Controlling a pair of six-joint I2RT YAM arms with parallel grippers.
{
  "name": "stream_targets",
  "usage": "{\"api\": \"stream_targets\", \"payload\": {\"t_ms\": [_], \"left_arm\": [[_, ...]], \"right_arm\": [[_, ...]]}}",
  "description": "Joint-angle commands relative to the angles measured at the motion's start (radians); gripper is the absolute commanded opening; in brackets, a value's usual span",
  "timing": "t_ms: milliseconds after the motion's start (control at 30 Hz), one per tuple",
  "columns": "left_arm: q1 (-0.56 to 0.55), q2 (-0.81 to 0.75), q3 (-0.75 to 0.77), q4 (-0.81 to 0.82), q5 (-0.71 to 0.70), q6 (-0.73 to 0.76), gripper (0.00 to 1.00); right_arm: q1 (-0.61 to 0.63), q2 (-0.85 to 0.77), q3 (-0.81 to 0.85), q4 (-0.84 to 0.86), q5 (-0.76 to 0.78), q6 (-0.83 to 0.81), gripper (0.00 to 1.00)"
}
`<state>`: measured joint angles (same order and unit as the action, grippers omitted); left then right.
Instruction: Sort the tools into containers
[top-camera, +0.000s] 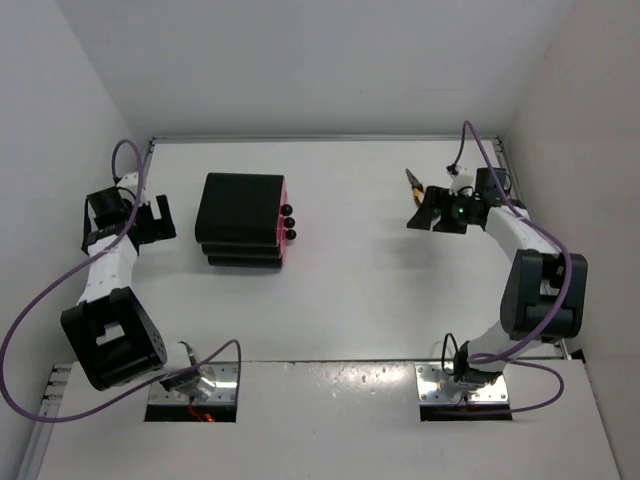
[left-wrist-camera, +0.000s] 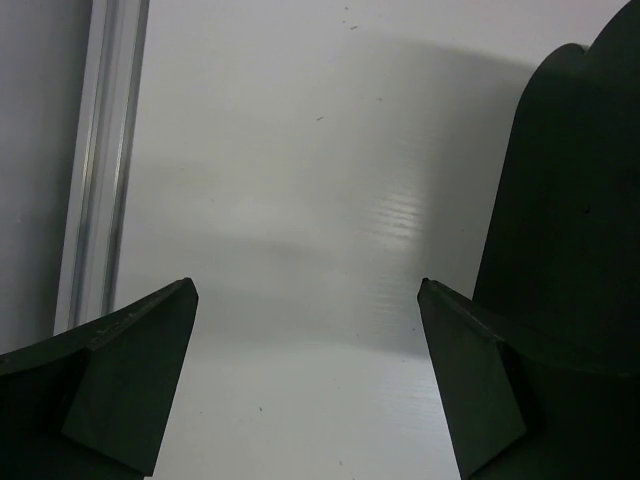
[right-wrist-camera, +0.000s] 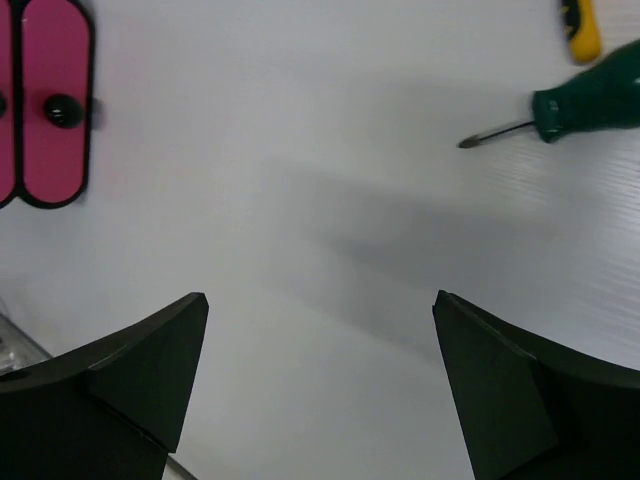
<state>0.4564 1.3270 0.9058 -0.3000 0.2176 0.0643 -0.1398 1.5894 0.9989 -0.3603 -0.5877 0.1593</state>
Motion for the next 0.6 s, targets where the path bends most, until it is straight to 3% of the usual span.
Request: {"api": "stream_targets", "payload": {"t_ms": [0,100,233,333,567], "left_arm": [[0.040,-0.008,0.044,0.004,0.051,0.034,0.99],[0.065,0.015,0.148,-0.077,0.112,0.043,0.99],[0.103,0.066,0.416,-0.297,0.369,0.055,0.99],[0.103,0.078,0.536,-0.382,0.471,0.039,0.99],[0.005,-0.003,0.574,-0.444,0.540,0.009,0.99]], "right_arm": [[0.042,0.003,0.037,0.023,-0.076,0.052,0.95],[0.090,0.021,0.073,0.023,-0.126,0.089,0.95],[0.173,0.086,0.118,0.032,-0.191,0.137,0.94],[0.227,0.162,0.170,0.041,-0.259,0.177,0.93],[0.305,0.363,0.305,0.168,-0.455,0.350,0.76]]}}
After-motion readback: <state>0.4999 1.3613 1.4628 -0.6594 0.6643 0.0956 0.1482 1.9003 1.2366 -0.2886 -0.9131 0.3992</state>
